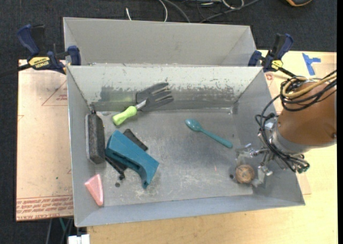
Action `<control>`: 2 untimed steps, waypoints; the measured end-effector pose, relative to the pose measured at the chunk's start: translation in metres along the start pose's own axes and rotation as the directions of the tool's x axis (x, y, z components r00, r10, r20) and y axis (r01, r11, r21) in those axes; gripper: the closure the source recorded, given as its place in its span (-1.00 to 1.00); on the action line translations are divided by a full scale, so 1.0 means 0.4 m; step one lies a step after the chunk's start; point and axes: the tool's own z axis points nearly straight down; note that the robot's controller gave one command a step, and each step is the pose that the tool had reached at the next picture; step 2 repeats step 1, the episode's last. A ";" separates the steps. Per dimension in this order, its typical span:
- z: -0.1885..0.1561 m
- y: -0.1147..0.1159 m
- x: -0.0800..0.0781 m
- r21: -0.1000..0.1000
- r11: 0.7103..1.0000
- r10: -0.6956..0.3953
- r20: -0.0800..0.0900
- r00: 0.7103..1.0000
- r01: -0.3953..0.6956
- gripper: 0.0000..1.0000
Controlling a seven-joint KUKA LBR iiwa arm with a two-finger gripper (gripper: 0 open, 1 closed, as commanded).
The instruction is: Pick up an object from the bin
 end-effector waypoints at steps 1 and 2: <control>-0.114 -0.003 -0.007 -0.003 0.998 -0.068 -0.002 0.998 0.068 1.00; -0.114 -0.003 -0.007 -0.003 0.998 -0.068 -0.002 0.998 0.068 1.00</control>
Offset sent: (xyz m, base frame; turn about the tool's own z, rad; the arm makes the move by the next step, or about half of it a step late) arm -0.0055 -0.0017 0.1573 -0.0370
